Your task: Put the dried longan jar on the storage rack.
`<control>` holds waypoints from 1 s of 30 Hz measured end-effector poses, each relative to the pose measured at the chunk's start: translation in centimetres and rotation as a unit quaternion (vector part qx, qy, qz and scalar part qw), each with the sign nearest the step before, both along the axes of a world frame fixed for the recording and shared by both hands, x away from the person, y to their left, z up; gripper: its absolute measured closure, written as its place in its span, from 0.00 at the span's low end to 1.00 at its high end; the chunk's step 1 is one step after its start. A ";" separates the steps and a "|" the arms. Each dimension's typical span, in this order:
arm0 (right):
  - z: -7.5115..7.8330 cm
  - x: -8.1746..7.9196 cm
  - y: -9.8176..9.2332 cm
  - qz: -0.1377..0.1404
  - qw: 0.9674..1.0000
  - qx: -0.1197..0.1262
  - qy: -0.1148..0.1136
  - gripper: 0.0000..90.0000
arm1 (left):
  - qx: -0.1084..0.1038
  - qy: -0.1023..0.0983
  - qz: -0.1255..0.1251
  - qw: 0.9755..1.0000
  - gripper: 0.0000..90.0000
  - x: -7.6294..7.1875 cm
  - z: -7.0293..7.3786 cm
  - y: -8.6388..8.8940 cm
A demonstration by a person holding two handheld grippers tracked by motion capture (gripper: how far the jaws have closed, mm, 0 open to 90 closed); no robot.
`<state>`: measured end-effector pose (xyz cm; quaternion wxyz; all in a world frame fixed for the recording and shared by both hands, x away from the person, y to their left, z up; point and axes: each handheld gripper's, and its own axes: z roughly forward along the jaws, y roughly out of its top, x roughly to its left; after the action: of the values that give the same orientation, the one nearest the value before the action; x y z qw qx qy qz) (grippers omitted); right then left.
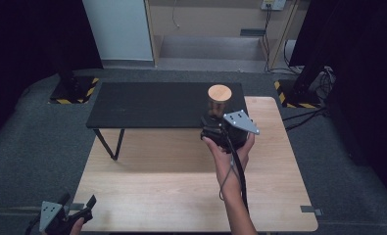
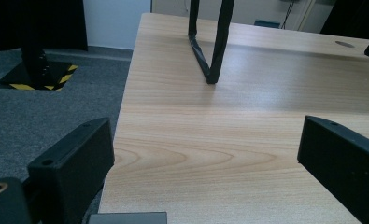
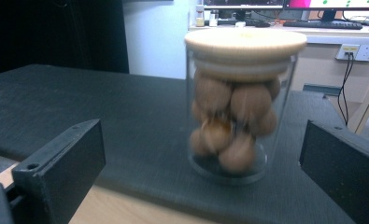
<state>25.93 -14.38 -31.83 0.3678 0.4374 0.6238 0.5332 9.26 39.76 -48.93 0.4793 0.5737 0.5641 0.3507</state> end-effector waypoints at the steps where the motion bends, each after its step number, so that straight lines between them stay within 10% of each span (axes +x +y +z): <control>1: 0.0 0.0 0.0 0.000 1.000 0.000 0.000 0.01 | 0.000 0.000 0.000 1.000 0.03 0.0 0.0 0.0; 30: -10.0 -9.3 -3.8 0.021 1.000 0.016 0.000 0.01 | 0.010 -0.016 0.004 1.000 0.03 1.2 1.5 -1.1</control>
<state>16.60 -18.13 -41.80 0.3494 0.4305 0.6238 0.5508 10.50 38.67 -47.42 0.4808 0.5706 0.5551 0.3676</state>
